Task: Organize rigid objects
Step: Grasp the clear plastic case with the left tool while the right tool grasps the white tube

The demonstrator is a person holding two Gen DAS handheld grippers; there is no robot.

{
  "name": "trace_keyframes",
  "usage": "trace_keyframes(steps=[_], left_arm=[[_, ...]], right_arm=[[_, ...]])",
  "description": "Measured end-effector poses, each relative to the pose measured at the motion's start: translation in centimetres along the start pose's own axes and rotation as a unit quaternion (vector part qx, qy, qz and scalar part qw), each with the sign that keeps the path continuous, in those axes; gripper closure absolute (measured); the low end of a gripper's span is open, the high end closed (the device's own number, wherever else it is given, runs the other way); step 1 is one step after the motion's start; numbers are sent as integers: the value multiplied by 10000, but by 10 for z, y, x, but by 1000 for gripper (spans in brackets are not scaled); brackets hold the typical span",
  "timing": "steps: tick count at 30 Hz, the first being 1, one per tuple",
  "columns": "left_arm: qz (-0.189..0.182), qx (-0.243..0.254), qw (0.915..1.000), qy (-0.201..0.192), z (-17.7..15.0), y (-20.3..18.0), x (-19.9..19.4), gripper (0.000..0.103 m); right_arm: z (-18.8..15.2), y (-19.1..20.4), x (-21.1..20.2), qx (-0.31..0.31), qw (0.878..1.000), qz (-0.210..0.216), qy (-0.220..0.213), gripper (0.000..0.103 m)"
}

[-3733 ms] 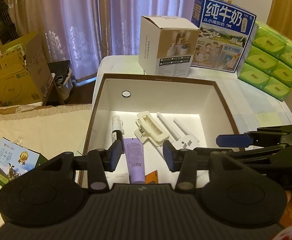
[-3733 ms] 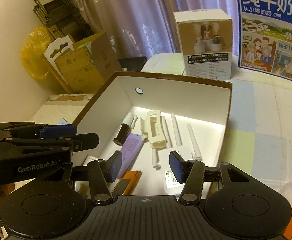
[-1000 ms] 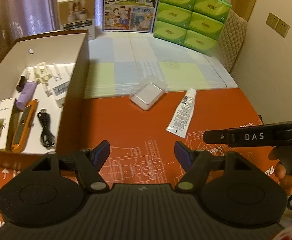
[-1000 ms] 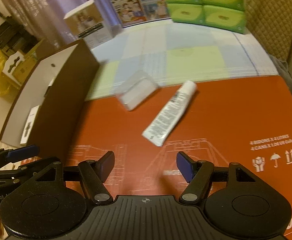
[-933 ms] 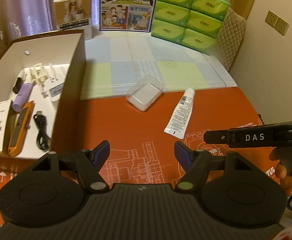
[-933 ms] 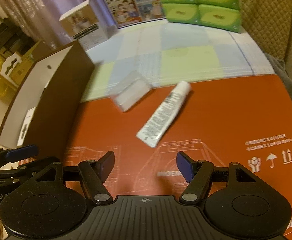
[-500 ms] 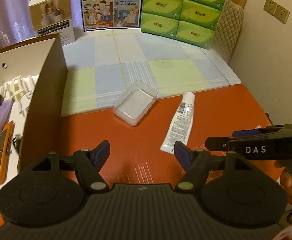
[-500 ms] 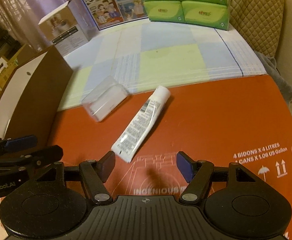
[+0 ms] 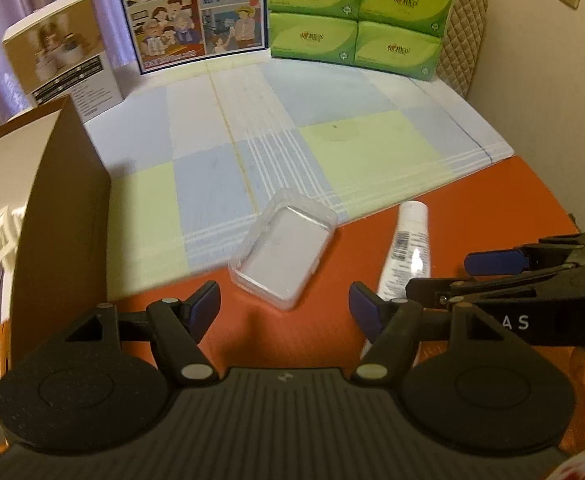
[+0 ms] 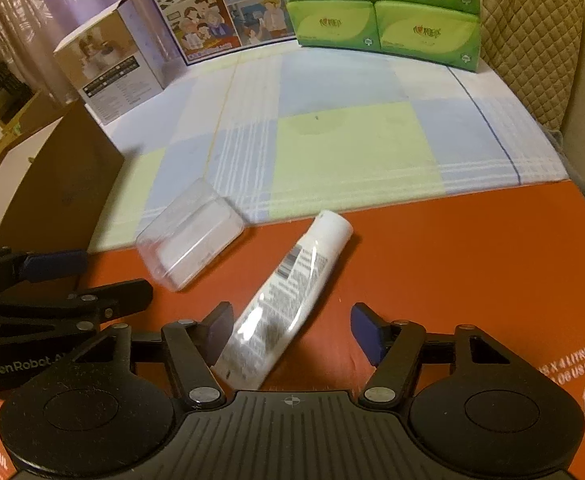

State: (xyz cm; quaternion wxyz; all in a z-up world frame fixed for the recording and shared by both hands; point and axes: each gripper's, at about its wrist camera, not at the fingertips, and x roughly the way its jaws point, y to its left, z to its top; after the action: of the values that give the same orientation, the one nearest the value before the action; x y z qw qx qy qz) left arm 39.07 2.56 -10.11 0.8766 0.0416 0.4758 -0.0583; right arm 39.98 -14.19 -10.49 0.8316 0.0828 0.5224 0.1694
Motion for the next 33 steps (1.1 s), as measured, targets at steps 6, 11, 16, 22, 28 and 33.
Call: trace_keyframes(steps=[6,11,16,22,28,33], left_arm=[[-37,330,9994,90,12,7,21,35],[-48,560,9984,102,15,8,35,35],[-102,700,9975,62,17,8,47,35],[-172,713,9973,20,19,10,58,37],[-207,673,9975,87,16,10,64,47],[-49,470,9988,147,8,9,58,51]], right_arm=[[10,0,18,55,10000,-29,55,49],[18,1,30,165,9997,-110,104,52],[23,3,39,159,9993,-310,147,57],[28,5,45,8,9991,-424,47,61],[28,13,50,-445,9977,-516,-48,65],[24,21,51,-964,9942,-478,-89,66]])
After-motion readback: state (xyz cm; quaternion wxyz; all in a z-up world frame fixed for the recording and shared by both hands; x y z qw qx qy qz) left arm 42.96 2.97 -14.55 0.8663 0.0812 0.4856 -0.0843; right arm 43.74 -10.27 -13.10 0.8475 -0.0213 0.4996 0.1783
